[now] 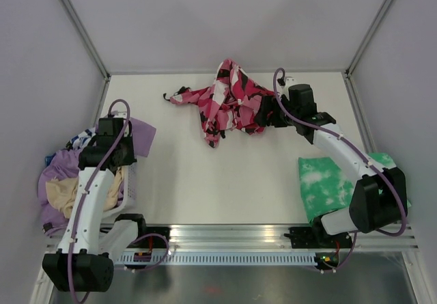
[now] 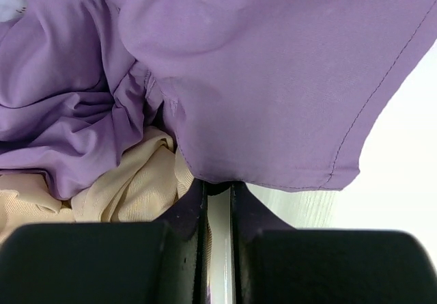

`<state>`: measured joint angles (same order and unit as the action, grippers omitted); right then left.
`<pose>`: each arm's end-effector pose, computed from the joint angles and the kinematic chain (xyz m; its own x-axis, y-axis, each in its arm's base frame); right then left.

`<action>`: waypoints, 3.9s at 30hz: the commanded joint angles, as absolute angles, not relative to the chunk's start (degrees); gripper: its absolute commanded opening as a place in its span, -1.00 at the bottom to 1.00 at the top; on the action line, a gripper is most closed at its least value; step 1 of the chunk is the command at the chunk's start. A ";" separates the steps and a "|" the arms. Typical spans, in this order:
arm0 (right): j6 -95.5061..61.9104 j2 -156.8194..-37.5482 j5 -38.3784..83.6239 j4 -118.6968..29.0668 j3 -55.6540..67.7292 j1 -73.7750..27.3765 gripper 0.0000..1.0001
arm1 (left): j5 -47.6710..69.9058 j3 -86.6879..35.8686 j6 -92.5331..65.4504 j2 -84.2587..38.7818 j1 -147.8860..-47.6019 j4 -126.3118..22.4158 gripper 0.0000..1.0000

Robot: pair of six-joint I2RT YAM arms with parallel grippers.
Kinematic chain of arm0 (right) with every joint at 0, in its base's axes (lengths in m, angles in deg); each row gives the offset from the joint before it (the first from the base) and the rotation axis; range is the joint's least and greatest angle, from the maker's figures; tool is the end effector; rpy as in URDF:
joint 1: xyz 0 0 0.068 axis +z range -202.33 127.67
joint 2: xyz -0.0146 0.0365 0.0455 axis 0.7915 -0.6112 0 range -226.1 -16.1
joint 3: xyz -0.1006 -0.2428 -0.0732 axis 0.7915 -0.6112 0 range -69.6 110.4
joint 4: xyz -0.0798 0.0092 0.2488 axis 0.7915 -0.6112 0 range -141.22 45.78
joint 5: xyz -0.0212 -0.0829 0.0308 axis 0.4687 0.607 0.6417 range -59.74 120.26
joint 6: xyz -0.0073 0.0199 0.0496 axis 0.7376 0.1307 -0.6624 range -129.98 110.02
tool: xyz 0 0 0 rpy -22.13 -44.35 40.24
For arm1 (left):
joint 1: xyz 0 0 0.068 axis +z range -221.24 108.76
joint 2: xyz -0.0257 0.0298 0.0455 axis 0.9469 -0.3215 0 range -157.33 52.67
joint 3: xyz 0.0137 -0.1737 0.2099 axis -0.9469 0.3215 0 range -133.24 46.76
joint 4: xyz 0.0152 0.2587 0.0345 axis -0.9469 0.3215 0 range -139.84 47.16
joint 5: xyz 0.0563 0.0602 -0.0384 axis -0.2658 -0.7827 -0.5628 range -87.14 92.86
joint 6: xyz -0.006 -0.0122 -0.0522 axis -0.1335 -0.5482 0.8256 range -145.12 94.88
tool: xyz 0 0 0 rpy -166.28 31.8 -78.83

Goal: Fold and stack the trousers
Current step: Flatten the trousers out

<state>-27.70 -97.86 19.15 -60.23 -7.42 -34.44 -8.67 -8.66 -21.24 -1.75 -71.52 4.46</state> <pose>0.3041 0.1053 0.2858 -0.6646 0.0993 -0.7405 -0.2605 0.8981 0.3543 0.1753 0.0062 0.3052 -0.7923 -0.0625 -0.6070 -0.1687 0.9784 0.1194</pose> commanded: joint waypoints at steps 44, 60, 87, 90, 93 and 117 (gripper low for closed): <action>-27.30 -101.71 23.41 -61.62 -4.73 -34.22 0.96 | -0.20 -27.24 -20.93 -2.61 -73.44 -1.74 0.99; -31.51 -95.65 27.10 -56.09 -13.61 -34.22 0.96 | -6.81 -33.22 16.06 -34.25 -68.79 -26.65 0.84; -32.49 -90.72 31.49 -57.31 -14.58 -34.22 0.96 | -12.46 -12.47 34.31 -31.01 -50.06 -29.87 0.68; -32.31 -91.34 32.89 -58.10 -12.92 -34.22 0.96 | -1.26 -15.72 24.39 -29.34 -50.15 -36.70 0.78; -33.10 -91.78 35.26 -59.33 -11.16 -34.22 0.96 | 15.17 -18.01 14.54 -26.88 -51.20 -45.07 0.96; -34.94 -83.87 39.85 -64.09 -18.09 -49.34 0.96 | -15.77 -29.89 -9.73 -55.34 -101.48 -33.76 0.94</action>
<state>-33.67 -85.07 40.61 -64.21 -17.02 -49.19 -6.07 -27.52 -7.27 -55.10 -101.51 -35.91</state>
